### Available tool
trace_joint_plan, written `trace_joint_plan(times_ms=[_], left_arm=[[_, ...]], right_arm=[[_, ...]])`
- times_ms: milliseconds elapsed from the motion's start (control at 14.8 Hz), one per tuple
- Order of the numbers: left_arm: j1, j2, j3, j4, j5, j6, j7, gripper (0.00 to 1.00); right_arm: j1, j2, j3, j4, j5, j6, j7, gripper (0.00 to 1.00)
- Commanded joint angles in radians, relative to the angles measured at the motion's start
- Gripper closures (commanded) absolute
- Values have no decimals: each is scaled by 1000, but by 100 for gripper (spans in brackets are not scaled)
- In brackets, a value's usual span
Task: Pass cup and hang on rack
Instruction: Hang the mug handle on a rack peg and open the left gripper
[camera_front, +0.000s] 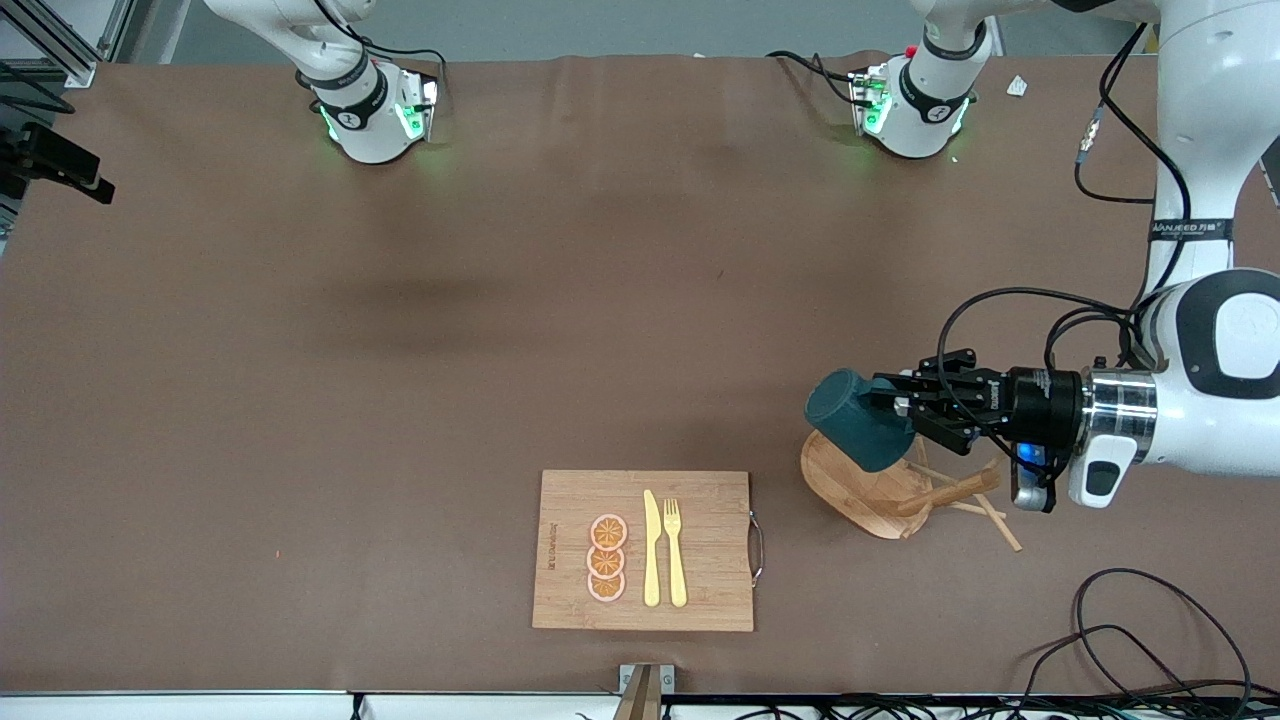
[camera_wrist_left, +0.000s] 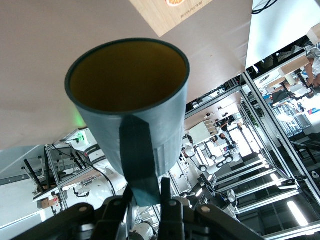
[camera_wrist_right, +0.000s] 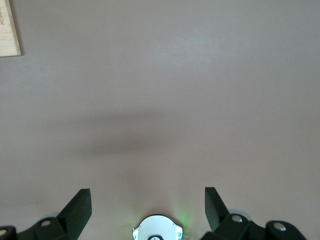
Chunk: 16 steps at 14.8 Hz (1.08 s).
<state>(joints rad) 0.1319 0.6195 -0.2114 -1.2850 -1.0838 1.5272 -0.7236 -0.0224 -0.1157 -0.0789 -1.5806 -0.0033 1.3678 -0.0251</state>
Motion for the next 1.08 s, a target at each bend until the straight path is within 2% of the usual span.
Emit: trace_joint_plan(times_ms=[0, 1011], left_arm=[[44, 38, -9, 6, -19, -47, 62, 99], [150, 124, -3, 4, -7, -85, 251, 98]], right_arm=[[9, -27, -2, -19, -1, 1, 16, 0], [18, -30, 7, -19, -1, 4, 16, 0]])
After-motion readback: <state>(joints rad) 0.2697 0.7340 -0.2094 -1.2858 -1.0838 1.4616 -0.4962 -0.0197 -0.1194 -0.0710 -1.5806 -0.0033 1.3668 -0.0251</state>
